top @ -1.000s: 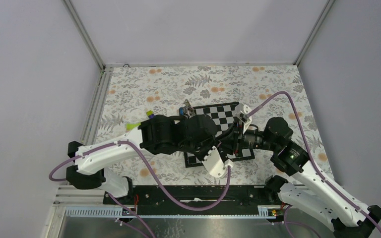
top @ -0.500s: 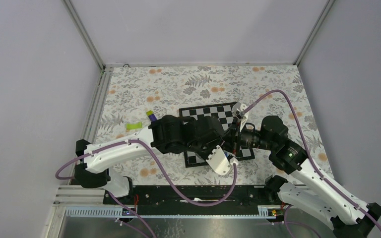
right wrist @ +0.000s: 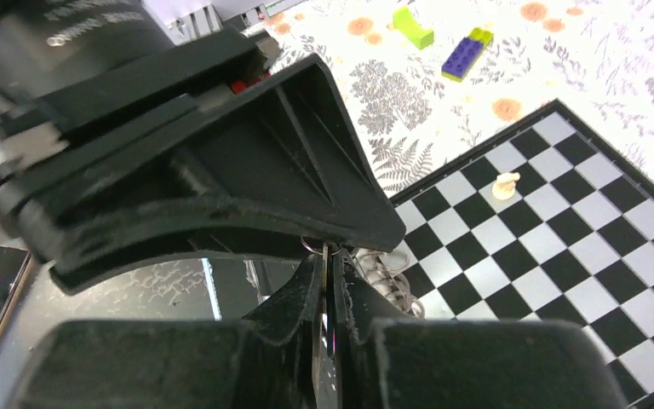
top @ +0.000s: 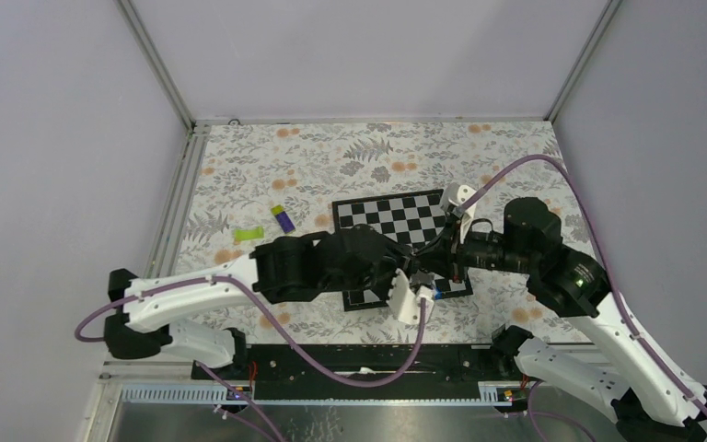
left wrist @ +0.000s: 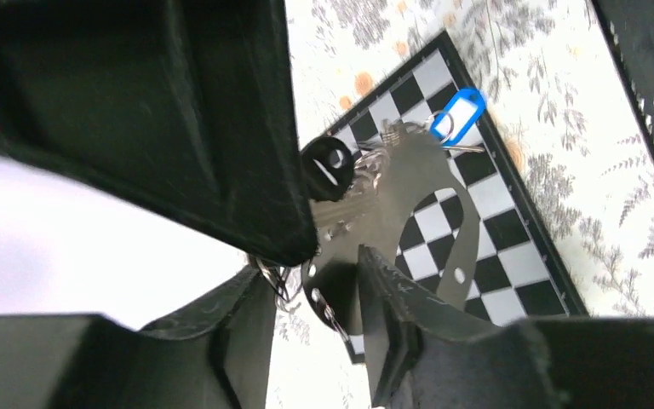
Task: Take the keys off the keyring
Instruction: Remove the key from the keyring.
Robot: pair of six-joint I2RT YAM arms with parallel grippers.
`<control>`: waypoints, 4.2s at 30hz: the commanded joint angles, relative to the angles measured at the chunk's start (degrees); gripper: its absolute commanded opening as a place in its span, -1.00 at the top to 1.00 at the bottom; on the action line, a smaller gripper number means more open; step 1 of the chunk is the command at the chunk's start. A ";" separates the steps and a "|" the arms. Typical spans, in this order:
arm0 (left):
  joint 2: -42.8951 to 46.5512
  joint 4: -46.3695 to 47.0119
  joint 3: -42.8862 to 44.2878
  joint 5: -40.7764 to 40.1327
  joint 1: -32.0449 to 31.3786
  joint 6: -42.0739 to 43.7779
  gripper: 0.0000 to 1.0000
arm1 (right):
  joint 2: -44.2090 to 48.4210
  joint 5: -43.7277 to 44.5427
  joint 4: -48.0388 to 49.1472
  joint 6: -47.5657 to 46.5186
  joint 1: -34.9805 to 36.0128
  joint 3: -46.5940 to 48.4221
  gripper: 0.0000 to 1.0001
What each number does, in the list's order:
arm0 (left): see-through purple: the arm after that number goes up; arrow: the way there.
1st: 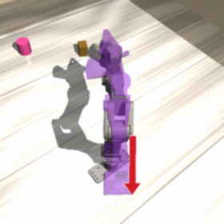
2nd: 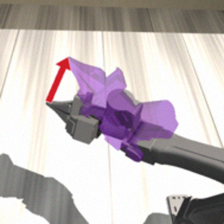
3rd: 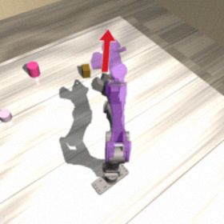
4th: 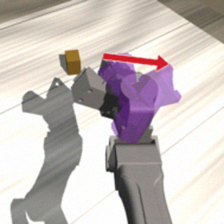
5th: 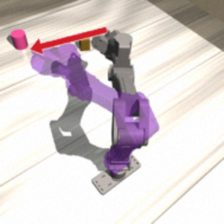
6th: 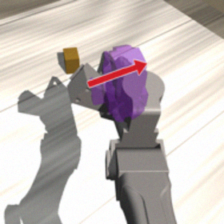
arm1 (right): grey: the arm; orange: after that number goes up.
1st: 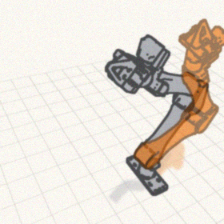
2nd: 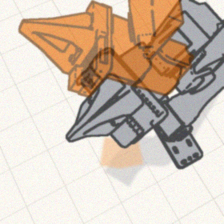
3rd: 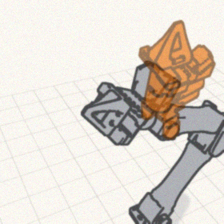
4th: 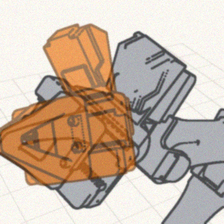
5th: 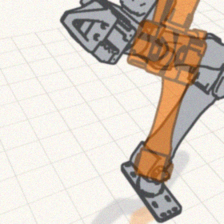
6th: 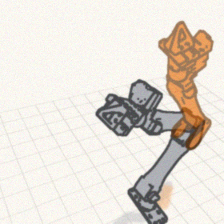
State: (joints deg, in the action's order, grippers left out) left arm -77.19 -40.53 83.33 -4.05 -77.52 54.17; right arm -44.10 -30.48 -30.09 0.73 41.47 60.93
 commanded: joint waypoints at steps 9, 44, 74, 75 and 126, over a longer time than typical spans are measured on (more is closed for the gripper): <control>13.07 29.39 -15.75 4.29 -0.44 -11.00 -0.22 | -3.74 1.01 -12.50 -10.85 0.10 16.08 1.00; 21.80 56.06 -27.08 6.84 2.70 -28.36 -0.36 | -1.46 -4.29 -13.03 -18.03 0.15 21.78 1.00; 17.70 68.45 -29.67 16.03 5.00 -42.44 -0.09 | -0.04 -7.23 -9.84 -18.45 0.09 20.79 1.00; 17.58 69.17 -30.02 15.76 5.27 -42.94 -0.09 | -0.05 -7.49 -9.86 -18.34 0.14 20.86 1.00; 13.94 76.83 -31.01 28.56 9.92 -53.03 0.37 | 0.76 -9.07 -8.63 -18.77 0.08 18.61 1.00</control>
State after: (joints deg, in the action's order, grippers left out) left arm -63.24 32.23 51.88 22.55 -68.12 1.83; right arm -43.48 -38.65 -42.57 -17.80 41.47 79.64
